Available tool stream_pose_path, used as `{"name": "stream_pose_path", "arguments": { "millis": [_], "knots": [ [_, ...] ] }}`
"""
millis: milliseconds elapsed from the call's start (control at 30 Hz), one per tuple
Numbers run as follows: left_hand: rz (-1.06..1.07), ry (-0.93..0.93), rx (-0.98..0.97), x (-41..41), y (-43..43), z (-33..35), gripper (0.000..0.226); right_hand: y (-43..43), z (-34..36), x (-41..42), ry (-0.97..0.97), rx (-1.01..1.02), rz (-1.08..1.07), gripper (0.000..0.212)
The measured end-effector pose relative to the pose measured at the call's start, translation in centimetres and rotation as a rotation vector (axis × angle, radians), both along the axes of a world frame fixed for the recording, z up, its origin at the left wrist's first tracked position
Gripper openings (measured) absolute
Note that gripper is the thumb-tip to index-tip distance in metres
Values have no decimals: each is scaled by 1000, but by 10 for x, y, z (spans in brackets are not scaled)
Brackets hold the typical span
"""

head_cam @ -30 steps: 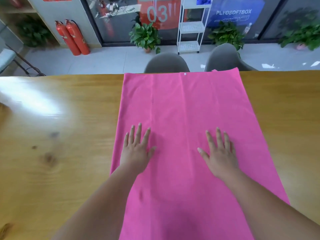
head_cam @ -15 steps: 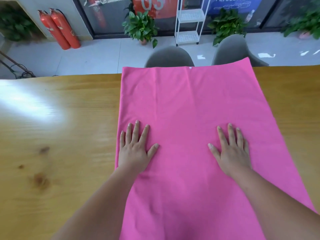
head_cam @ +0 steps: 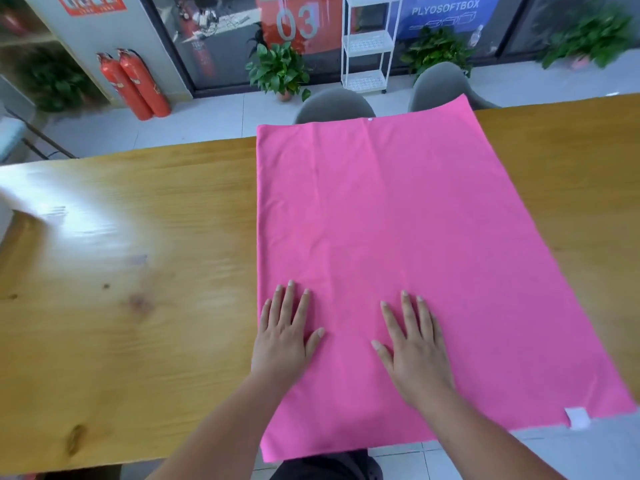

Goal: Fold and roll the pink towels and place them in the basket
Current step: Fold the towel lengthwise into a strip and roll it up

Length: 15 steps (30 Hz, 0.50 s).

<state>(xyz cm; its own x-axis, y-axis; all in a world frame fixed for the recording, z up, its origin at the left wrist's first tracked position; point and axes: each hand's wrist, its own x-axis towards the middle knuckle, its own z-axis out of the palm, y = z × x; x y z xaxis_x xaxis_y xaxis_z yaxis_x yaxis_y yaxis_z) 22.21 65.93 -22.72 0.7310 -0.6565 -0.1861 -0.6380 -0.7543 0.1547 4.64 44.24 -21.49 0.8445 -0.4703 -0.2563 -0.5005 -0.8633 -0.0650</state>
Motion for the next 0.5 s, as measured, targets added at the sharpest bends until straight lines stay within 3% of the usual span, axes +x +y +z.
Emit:
{"name": "stream_pose_path", "arguments": {
  "millis": [267, 500],
  "knots": [
    [-20, 120, 212, -19, 58, 37, 81, 61, 25, -49, 102, 119, -167, 82],
    [-19, 205, 237, -15, 88, 81, 80, 100, 59, -42, 130, 277, -177, 83]
  ]
}}
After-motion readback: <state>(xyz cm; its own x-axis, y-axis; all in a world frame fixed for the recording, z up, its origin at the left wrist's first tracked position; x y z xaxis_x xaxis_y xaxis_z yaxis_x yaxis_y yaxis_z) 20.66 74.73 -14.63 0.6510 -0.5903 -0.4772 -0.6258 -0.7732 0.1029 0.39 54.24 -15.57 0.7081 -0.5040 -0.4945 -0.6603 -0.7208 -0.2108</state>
